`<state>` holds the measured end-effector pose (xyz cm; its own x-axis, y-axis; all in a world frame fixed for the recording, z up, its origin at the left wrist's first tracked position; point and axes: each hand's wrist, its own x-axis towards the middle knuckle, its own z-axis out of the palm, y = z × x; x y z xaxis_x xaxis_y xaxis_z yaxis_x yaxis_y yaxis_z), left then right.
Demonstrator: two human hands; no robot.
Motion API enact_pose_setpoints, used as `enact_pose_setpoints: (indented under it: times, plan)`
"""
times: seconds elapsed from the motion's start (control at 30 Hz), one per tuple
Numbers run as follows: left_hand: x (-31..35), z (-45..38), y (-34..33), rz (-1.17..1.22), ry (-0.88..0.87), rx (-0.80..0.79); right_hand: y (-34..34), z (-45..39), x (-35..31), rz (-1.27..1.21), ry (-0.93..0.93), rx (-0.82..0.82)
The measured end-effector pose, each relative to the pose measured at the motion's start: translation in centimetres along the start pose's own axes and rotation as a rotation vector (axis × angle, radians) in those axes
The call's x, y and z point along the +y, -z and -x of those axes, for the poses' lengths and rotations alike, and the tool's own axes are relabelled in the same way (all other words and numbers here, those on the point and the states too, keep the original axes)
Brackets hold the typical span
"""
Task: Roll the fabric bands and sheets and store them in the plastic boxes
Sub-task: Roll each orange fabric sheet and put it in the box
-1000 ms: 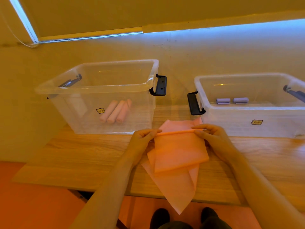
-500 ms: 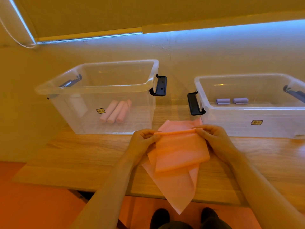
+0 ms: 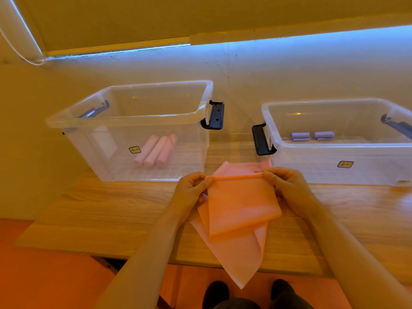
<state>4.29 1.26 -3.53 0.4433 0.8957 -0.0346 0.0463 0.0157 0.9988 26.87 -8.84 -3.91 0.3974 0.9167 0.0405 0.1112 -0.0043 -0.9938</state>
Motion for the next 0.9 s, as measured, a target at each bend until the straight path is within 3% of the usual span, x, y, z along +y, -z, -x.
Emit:
enact_pose_setpoints:
  times: [0.9]
  plan:
    - [0.1, 0.29, -0.04, 0.019, -0.014, -0.003, 0.13, 0.08, -0.31, -0.005, 0.001, 0.008]
